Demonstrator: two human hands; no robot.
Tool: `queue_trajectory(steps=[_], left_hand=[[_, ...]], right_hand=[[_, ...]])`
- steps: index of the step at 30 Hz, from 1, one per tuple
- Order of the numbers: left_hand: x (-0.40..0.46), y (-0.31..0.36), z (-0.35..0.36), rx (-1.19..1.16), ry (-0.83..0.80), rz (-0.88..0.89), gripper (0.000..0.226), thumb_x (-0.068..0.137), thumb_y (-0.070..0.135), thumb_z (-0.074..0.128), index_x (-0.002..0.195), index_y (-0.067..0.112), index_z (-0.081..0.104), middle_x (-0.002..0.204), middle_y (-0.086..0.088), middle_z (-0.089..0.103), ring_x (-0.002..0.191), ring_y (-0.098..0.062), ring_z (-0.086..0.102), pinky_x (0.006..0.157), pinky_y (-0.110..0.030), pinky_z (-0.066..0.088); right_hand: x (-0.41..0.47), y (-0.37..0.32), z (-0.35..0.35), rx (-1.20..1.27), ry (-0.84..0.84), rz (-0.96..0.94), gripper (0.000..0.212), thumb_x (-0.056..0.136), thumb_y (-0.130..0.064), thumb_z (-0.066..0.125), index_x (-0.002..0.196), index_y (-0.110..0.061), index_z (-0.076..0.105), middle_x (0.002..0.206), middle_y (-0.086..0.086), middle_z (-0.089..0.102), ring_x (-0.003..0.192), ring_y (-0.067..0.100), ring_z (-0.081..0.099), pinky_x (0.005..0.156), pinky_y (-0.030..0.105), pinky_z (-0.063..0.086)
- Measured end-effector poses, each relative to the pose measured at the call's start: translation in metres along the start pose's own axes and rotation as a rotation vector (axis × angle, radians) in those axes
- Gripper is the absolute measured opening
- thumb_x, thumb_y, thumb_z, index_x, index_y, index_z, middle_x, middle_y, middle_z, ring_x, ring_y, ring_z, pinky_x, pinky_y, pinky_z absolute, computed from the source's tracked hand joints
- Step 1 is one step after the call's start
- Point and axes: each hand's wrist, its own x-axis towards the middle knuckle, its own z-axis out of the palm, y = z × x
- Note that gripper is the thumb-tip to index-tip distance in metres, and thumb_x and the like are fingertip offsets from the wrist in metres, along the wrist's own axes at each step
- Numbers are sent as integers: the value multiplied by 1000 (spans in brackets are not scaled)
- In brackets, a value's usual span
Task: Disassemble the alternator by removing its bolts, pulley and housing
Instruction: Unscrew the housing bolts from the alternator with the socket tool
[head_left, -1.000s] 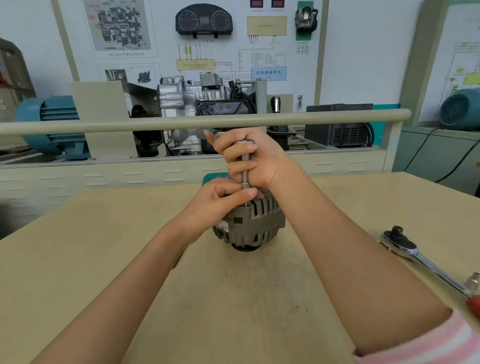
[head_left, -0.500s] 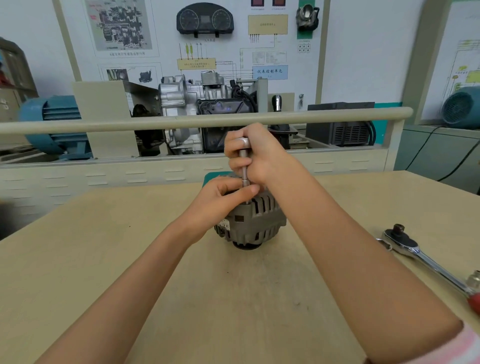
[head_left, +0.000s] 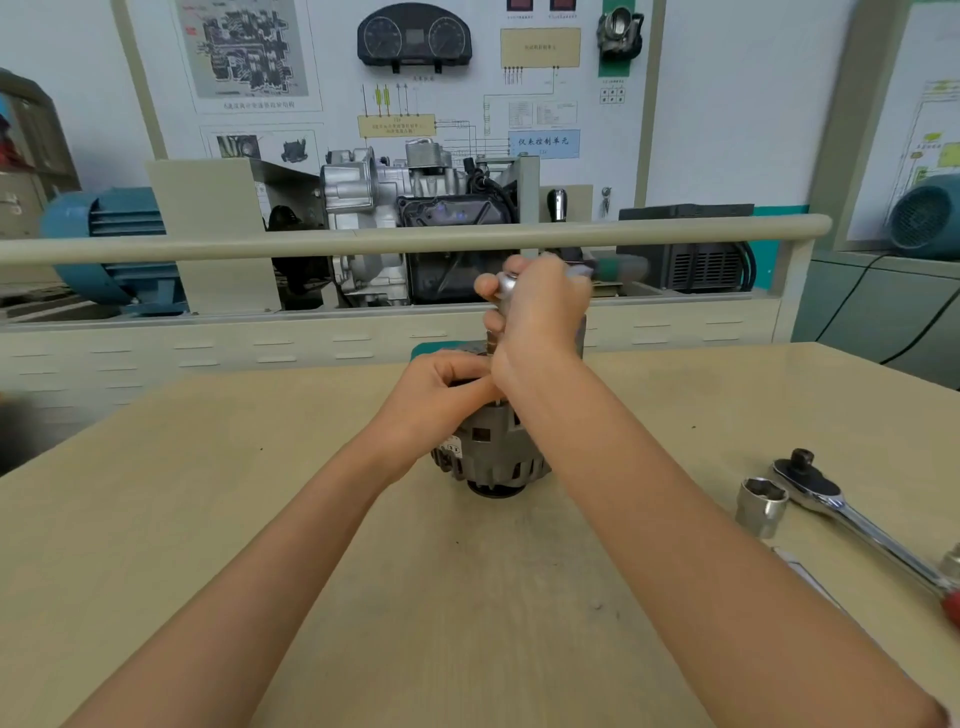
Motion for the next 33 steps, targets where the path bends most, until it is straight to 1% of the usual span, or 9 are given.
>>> queue_trajectory(steps=[2,5,12,15,18,21,25,29,33], left_hand=[[0,1,-1,-23,-22,-16,16,89,21,63,83,13,75,87,-16,72,79,-20,65,72,-32,50],[-2,4,-3,-57,-88,-14,16,83,38,63,81,31,77,84,3,75,78,-7,68,66,-17,51],[-1,2,-6,-59,-130,14,23,79,39,59,91,27,75,90,16,73,87,2,66,68,-9,48],[0,2,-7,-24,-104,20,25,78,40,60,84,22,77,82,11,69,84,-3,63,72,-14,48],[0,1,-7,8,-79,13,27,87,26,63,73,3,72,84,-17,55,76,-17,53,69,-28,42],[-1,2,-6,21,-30,-4,33,90,10,59,60,18,71,80,-17,56,65,-13,51,58,-18,39],[-2,1,-4,-23,-46,-31,31,93,19,59,93,-11,65,93,-33,61,83,-28,56,77,-38,43],[-2,5,-5,-18,-109,-16,23,91,24,59,87,4,70,89,-14,67,82,-20,60,75,-31,45],[-2,5,-8,-33,-148,-23,17,92,23,57,96,22,74,93,13,74,90,-2,67,71,-12,48]], right_hand=[[4,-5,1,-114,-95,143,21,92,0,22,90,-10,41,61,1,43,29,5,40,29,13,16],[20,-14,0,-170,-334,495,30,88,0,20,70,-14,38,42,-7,39,27,2,34,26,14,12],[29,-18,-3,-76,-740,862,11,83,-6,39,84,-7,50,44,-8,41,25,3,37,27,10,11],[24,-17,-4,-39,-553,713,19,89,-3,33,80,-11,47,45,-9,41,27,2,36,26,11,13],[8,-4,0,-75,-136,176,20,92,1,26,88,-13,39,58,0,45,29,3,39,27,14,20],[-1,7,7,-66,-11,-80,12,98,-5,25,100,-11,35,68,5,41,31,5,40,29,13,24],[8,-5,8,-292,-168,215,22,90,0,23,86,-9,43,61,1,41,28,4,36,28,13,14],[30,-14,5,-235,-571,743,26,94,-5,27,76,-11,45,46,-9,38,25,2,32,28,11,9],[31,-16,3,-160,-788,907,16,86,-9,37,88,-4,51,44,-7,43,24,4,38,28,12,10]])
